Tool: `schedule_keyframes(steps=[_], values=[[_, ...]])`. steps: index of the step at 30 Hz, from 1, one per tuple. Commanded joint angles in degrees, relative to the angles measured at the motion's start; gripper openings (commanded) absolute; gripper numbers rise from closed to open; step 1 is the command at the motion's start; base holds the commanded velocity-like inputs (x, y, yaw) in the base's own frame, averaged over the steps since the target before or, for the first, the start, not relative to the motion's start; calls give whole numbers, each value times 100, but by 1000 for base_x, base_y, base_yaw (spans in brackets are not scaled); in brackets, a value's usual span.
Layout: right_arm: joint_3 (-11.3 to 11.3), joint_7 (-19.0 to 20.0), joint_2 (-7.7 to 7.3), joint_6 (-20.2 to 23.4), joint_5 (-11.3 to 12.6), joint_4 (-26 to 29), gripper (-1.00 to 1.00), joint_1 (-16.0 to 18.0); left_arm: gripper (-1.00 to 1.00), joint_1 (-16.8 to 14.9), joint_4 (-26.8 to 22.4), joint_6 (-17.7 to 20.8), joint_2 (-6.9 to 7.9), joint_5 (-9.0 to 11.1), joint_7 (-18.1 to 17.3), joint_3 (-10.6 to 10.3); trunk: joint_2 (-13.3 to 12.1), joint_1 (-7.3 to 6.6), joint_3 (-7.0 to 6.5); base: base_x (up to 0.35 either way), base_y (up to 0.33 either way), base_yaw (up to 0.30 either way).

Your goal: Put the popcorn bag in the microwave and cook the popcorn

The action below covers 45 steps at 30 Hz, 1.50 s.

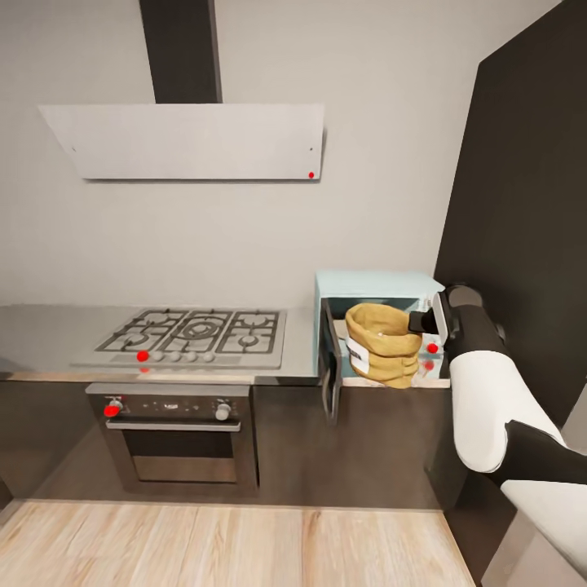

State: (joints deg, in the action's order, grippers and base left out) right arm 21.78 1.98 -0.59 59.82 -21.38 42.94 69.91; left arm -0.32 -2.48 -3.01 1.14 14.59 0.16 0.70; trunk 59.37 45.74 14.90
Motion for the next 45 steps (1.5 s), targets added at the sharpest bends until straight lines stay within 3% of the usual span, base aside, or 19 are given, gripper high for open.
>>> schedule_keyframes(steps=[1,45], values=[[6,18,4,18,-24,4,-100,5,100,-3,2,-15,0,14,2,5,4,3,7,274,0,0],[-16,-24,-29,18,-41,-110,-100,5,100,-3,2,-15,0,18,2,0,4,3,7,153,0,0]])
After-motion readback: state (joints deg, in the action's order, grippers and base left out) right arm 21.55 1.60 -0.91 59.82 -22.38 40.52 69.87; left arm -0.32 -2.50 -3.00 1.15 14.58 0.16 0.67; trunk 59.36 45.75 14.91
